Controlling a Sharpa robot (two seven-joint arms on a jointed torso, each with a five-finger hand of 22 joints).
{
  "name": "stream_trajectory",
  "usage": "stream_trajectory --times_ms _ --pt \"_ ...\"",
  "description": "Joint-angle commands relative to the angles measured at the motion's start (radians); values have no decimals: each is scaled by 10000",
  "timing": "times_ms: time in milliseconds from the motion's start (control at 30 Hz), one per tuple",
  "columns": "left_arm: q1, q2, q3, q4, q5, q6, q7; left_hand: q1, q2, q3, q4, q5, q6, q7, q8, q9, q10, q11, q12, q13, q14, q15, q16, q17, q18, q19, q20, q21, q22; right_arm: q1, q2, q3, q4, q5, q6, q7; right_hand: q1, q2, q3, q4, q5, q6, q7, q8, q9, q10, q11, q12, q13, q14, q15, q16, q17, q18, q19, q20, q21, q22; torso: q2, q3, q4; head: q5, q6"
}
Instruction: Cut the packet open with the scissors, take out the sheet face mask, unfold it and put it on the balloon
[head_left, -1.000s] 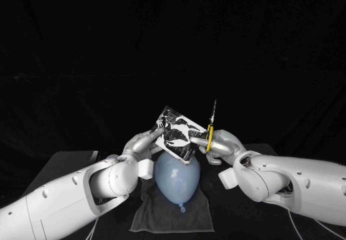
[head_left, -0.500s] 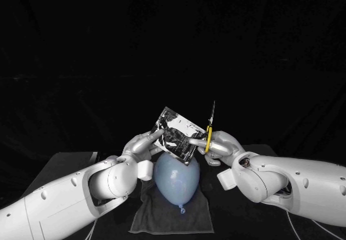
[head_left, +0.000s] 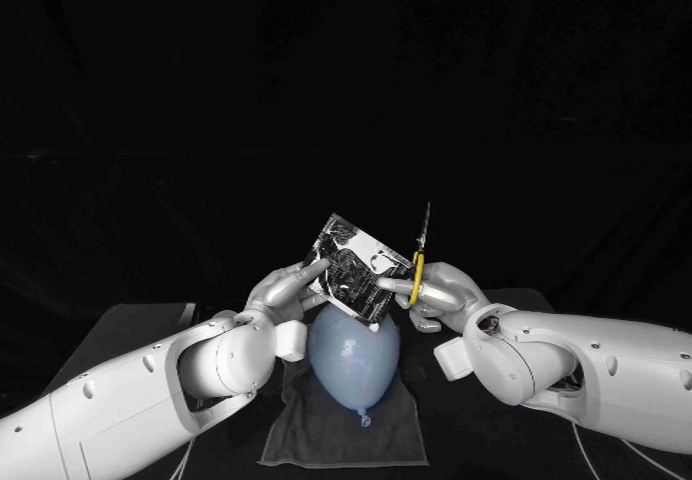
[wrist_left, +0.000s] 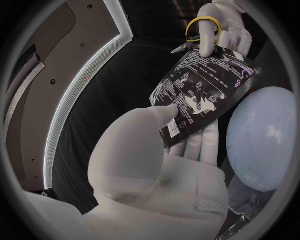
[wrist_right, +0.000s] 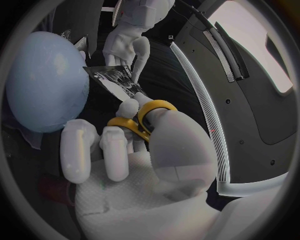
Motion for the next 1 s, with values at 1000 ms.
stream_trajectory --times_ms 1000 --pt "61 -401 -35 -37 -3383 1545 -422 -1764 -1783 -2217 231 28 -2285 691 -1475 -548 -2358 791 -8 7 -1953 809 -776 -247 -291 -2516 882 -1465 -93 73 -140 37 15 -726 -107 -738 548 566 910 -822 -5 122 177 224 69 2202 124 10105 3265 1061 -112 41 2627 -62 206 -86 32 2115 0 5 -9 -95 -82"
